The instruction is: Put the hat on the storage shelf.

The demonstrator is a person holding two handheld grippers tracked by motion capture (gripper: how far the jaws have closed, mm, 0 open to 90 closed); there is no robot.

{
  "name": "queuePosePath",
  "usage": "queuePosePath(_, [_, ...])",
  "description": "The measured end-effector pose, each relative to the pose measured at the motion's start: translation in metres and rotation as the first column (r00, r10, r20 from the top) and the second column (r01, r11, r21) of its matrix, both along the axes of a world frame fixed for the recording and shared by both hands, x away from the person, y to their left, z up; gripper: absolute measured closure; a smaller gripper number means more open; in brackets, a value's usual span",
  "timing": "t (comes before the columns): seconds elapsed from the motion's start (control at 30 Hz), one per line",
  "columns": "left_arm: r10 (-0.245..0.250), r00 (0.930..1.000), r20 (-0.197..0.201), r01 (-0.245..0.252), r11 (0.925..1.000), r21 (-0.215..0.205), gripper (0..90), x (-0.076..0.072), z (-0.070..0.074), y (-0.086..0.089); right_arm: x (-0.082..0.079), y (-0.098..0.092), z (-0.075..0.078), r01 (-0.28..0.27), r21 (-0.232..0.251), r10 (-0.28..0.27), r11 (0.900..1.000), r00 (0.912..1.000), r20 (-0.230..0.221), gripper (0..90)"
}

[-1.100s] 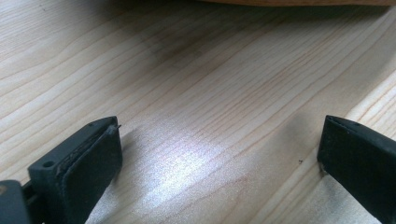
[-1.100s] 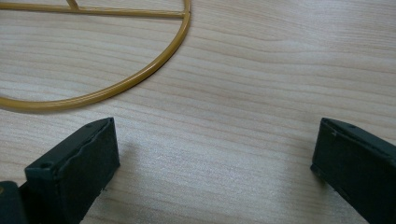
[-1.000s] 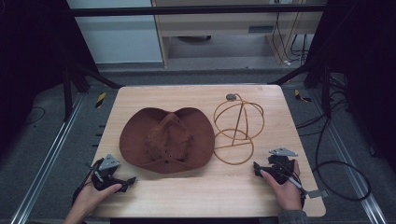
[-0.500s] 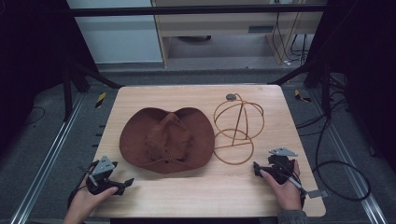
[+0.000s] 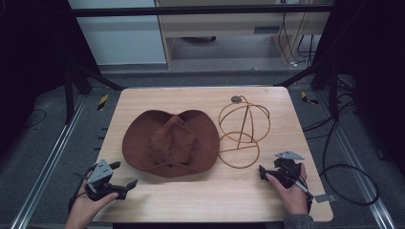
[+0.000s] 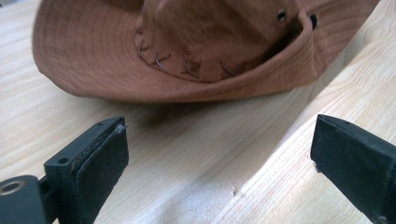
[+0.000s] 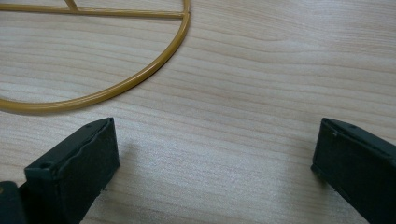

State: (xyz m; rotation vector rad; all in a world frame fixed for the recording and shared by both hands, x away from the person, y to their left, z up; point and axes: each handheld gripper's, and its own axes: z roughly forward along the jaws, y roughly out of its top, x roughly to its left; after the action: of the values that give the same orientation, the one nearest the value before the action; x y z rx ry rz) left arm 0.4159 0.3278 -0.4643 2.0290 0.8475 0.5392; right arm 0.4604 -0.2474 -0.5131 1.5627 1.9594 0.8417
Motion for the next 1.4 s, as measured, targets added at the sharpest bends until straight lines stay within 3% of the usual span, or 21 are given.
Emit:
queuePosePath(0.07, [0.0,1.0,0.009,0.0,0.9994,-0.035,3.9,-0.002,0.003,0.001,0.0,0.0,0.0,0.001,0.001,-0.001,1.0,1.0,-0.001,0.4])
queuePosePath(0.2, [0.003,0.9998,0.021,-0.002,0.9987,-0.05,4.2,-0.005,0.01,-0.002,0.0,0.0,0.0,0.001,0.001,-0.001,1.0,1.0,-0.001,0.4])
queuePosePath(0.3, [-0.021,0.9991,0.036,0.024,0.9962,-0.083,4.3,-0.009,0.019,-0.007,0.0,0.001,0.0,0.005,0.001,-0.005,1.0,1.0,0.0,0.4])
queuePosePath(0.4, [-0.048,0.9979,0.044,0.051,0.995,-0.085,4.3,-0.008,0.03,-0.016,0.0,0.001,0.0,0.009,0.002,-0.009,1.0,1.0,-0.001,0.4])
queuePosePath(0.6, [-0.075,0.9969,0.024,0.076,0.9969,-0.019,4.3,0.007,0.043,-0.033,0.0,0.001,0.0,0.009,0.001,-0.009,1.0,1.0,-0.001,0.4])
queuePosePath(0.8, [-0.105,0.9931,-0.053,0.107,0.993,0.05,4.3,0.037,0.056,-0.055,0.0,0.001,0.0,0.008,0.002,-0.008,1.0,1.0,-0.001,0.4])
queuePosePath(0.9, [-0.091,0.9932,-0.073,0.097,0.992,0.081,4.9,0.049,0.061,-0.066,0.0,0.001,0.0,0.008,0.002,-0.008,1.0,1.0,-0.001,0.4])
queuePosePath(1.17, [-0.098,0.9907,-0.094,0.109,0.9879,0.111,5.6,0.073,0.075,-0.085,0.0,0.001,0.0,0.007,0.002,-0.007,1.0,1.0,-0.001,0.4])
queuePosePath(1.4, [-0.132,0.9831,-0.127,0.148,0.9809,0.126,5.5,0.092,0.088,-0.099,0.0,0.001,0.0,0.004,0.002,-0.004,1.0,1.0,-0.001,0.5])
